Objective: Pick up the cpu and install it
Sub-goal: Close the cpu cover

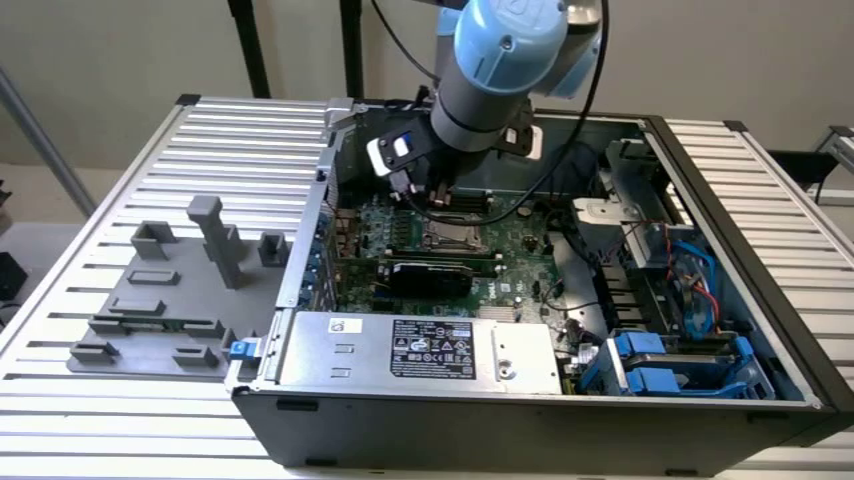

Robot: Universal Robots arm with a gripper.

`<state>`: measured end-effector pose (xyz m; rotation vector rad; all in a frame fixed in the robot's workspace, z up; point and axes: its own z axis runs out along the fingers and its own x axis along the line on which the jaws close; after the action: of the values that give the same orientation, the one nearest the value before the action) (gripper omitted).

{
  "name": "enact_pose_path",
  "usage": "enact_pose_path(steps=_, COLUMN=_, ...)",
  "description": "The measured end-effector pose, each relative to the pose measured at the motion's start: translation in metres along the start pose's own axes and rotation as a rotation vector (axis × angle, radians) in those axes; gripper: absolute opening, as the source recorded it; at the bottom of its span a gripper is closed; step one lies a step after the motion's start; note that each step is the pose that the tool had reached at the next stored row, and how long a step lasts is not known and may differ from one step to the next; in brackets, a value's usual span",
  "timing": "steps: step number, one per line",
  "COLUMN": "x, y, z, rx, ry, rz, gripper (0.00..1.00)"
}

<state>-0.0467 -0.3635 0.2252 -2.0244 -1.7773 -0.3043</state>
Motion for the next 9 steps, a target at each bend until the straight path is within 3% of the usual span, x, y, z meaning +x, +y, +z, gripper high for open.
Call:
enact_pose_path(steps=6, x=-0.0018, y=-0.0029, z=0.0030, rx=-0.0225, ry=0.0060, rz=0.045, gripper=0.11)
enact_pose_path(steps=9, x=-0.0026, y=-0.0048, z=0.0056, rx=-0.0283, ry=0.0019, rz=0.057, gripper=0.11)
